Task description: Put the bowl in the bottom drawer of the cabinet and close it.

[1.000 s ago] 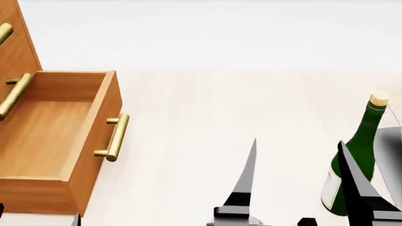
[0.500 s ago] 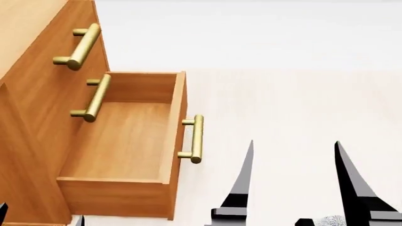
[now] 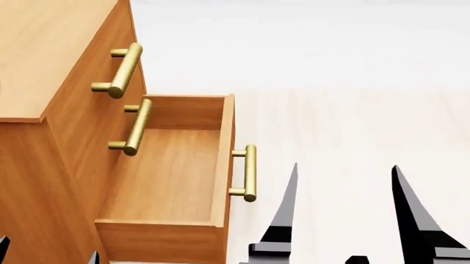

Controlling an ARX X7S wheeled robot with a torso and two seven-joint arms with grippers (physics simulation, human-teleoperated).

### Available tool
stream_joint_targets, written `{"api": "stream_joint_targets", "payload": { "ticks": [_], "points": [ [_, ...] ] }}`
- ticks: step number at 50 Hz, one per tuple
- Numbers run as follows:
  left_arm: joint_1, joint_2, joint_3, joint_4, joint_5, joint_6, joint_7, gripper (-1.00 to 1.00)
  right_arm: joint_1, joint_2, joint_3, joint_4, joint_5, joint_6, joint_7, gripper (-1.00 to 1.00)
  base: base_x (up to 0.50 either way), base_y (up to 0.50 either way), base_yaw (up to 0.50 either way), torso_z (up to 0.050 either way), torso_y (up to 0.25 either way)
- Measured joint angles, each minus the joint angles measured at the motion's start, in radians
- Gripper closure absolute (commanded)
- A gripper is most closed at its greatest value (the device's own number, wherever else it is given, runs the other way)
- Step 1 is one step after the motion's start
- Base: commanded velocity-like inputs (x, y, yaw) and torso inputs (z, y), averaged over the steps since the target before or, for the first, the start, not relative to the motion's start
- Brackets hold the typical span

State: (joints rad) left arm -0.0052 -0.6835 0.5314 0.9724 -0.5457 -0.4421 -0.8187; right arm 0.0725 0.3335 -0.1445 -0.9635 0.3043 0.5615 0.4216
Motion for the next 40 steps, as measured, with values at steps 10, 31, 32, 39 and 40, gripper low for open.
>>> {"api": "stream_joint_targets", "payload": {
  "ticks": [10,31,32,39,40],
  "points": [
    [0.001,-0.002,0.003,-0.001,-0.003,0.011,0.001,-1.00,-0.001,0.006,0.000,0.003,0.010,-0.012,0.008,-1.00,0.00,0.00,0.00,0.049,0.000],
    [0.000,-0.003,0.011,-0.017,0.002,0.029,0.003,-1.00,0.000,0.022,-0.006,0.009,0.026,-0.027,0.027,-1.00,0.00,0.00,0.00,0.049,-0.032],
    [-0.001,-0.003,0.012,-0.017,0.002,0.028,0.002,-1.00,0.000,0.023,-0.006,0.009,0.027,-0.028,0.027,-1.00,0.00,0.00,0.00,0.036,-0.213],
    [-0.003,-0.004,0.016,-0.018,0.003,0.024,-0.001,-1.00,0.000,0.028,-0.008,0.010,0.032,-0.032,0.033,-1.00,0.00,0.00,0.00,0.035,-0.212],
    [-0.004,-0.004,0.016,-0.018,0.003,0.024,-0.002,-1.00,0.000,0.029,-0.009,0.010,0.032,-0.033,0.033,-1.00,0.00,0.00,0.00,0.036,-0.211]
  ]
}}
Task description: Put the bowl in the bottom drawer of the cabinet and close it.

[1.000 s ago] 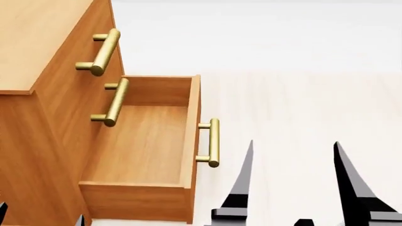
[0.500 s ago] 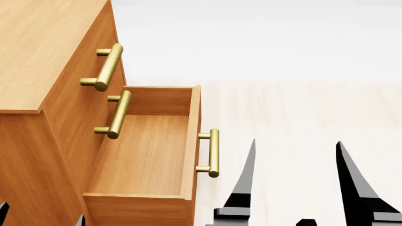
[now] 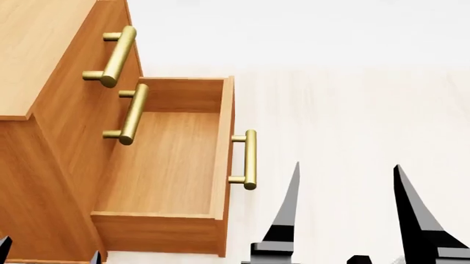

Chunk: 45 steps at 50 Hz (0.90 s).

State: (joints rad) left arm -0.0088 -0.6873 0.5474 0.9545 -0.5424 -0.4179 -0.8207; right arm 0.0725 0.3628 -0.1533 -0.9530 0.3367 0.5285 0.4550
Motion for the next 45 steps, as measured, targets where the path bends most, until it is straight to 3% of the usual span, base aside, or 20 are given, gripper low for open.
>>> {"api": "stream_joint_targets", "payload": {
  "ticks": [24,45],
  "points": [
    [0.007,-0.007,0.000,0.005,-0.003,0.016,-0.012,-1.00,0.005,0.018,-0.016,0.003,0.012,-0.007,0.019,-1.00,0.00,0.00,0.00,0.035,-0.209],
    [0.024,-0.018,-0.014,-0.010,-0.011,0.059,-0.009,-1.00,0.178,-0.026,-0.118,0.128,0.027,0.105,0.018,-1.00,0.00,0.00,0.00,0.001,-0.005]
  ]
}}
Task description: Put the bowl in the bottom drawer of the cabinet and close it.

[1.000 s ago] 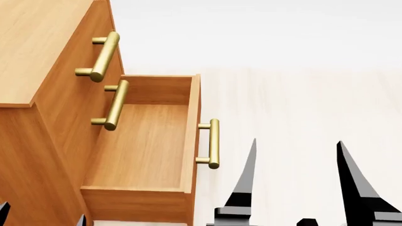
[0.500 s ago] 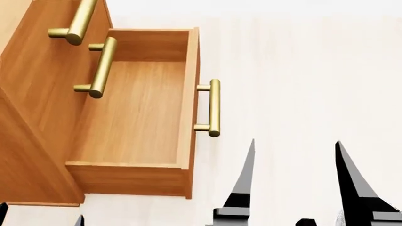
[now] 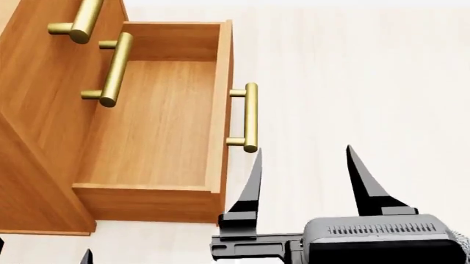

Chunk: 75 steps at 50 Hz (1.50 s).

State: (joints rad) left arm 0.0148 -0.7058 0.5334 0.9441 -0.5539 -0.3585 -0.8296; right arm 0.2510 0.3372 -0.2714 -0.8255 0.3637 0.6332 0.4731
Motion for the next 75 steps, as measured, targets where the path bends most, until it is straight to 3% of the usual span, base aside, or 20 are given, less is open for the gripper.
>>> {"api": "stream_joint_targets", "payload": {
  "ticks": [20,42,75],
  "points": [
    [0.013,-0.007,0.000,-0.016,0.005,0.034,0.010,-1.00,0.293,-0.157,-0.088,0.301,0.030,0.091,-0.019,-1.00,0.00,0.00,0.00,0.000,0.000],
    [0.007,0.002,0.016,-0.028,0.009,0.039,0.016,-1.00,0.461,-0.271,-0.181,0.617,0.018,0.069,-0.019,-1.00,0.00,0.00,0.00,0.000,0.000],
    [-0.005,0.013,0.026,-0.033,-0.001,0.029,0.001,-1.00,0.646,-0.323,-0.264,0.847,0.216,0.255,0.238,-1.00,0.00,0.00,0.00,0.000,0.000]
  ]
}}
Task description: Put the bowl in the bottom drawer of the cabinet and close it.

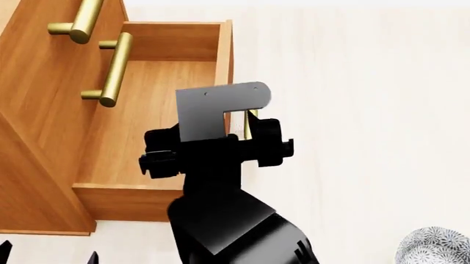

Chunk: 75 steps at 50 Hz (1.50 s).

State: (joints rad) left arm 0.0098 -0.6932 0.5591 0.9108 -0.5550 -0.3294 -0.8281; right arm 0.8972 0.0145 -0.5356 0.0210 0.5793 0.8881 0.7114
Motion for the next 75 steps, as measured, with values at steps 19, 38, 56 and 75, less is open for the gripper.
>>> {"api": "stream_joint_targets", "payload": {
  "ticks": [19,38,56,75],
  "points": [
    [-0.002,0.001,0.001,-0.008,-0.009,0.001,-0.004,-1.00,0.038,0.004,-0.026,0.084,0.162,0.026,0.097,-1.00,0.00,0.00,0.00,0.000,0.000],
    [-0.003,0.008,0.013,-0.022,-0.007,0.005,-0.001,-1.00,0.054,0.010,0.007,0.120,0.321,0.042,0.194,-1.00,0.00,0.00,0.00,0.000,0.000],
    [-0.004,0.013,0.021,-0.030,-0.003,0.009,0.000,-1.00,0.057,0.029,0.010,0.123,0.378,0.032,0.271,-1.00,0.00,0.00,0.00,0.000,0.000],
    [-0.004,0.012,0.027,-0.030,-0.001,0.013,0.000,-1.00,0.057,0.050,0.007,0.109,0.416,0.017,0.315,-1.00,0.00,0.00,0.00,0.000,0.000]
  ]
}}
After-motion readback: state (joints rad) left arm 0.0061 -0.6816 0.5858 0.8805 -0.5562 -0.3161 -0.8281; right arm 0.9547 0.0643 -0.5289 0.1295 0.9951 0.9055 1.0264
